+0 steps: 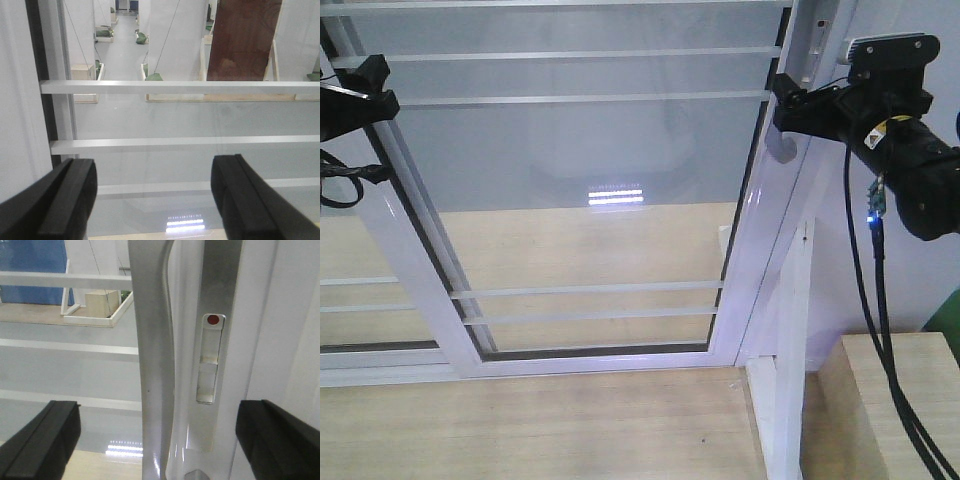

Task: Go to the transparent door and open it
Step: 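Close the right gripper around the silver handle, then pull the handle with the right gripper, sliding the glass panel sideways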

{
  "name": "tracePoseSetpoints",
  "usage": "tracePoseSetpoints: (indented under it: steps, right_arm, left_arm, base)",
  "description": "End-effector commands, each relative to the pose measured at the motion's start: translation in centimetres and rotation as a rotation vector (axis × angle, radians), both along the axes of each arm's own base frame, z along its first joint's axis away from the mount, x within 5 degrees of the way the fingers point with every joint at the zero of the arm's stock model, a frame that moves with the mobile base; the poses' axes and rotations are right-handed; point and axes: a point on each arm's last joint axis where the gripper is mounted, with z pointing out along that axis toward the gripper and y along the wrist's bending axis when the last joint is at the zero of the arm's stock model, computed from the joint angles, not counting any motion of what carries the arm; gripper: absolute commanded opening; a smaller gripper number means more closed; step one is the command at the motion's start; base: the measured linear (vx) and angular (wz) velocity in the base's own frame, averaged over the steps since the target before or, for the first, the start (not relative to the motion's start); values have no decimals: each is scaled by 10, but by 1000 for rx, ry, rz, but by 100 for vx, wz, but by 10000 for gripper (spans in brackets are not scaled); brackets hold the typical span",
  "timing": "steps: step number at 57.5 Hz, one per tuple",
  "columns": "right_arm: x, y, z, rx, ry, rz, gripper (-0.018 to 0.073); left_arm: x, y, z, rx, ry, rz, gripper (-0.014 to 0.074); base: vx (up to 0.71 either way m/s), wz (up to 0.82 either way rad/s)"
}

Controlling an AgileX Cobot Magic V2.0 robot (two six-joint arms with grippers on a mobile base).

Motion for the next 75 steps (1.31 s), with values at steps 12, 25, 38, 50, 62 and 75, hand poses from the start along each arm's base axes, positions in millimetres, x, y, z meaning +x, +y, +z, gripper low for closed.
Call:
tracePoseSetpoints:
  steps: [12, 25, 38, 50, 62, 75]
  right_arm:
    - [37, 4, 20, 15, -179, 9, 619]
    - [62, 7, 13, 17, -190, 9, 595]
    - [68, 10, 8, -10, -196, 36, 377]
    - [65, 22, 8, -82, -212, 124, -16]
    - [59, 47, 11, -99, -261, 221, -11]
    - [48, 87, 13, -84, -287, 318, -9]
  left_arm:
    - [-2, -1, 29, -18, -150, -7, 586]
    - [-2, -1, 29, -18, -149, -7, 586]
    - [-2, -1, 29, -18, -149, -7, 586]
    - [-2, -1, 29, -18, -149, -7, 586]
    - [-2, -1, 29, -18, -149, -7, 586]
    - [-2, -1, 29, -18, -149, -7, 586]
  base:
    - [0, 0]
    - [0, 0]
    - [0, 0]
    - [0, 0]
    - [0, 0]
    - [0, 0]
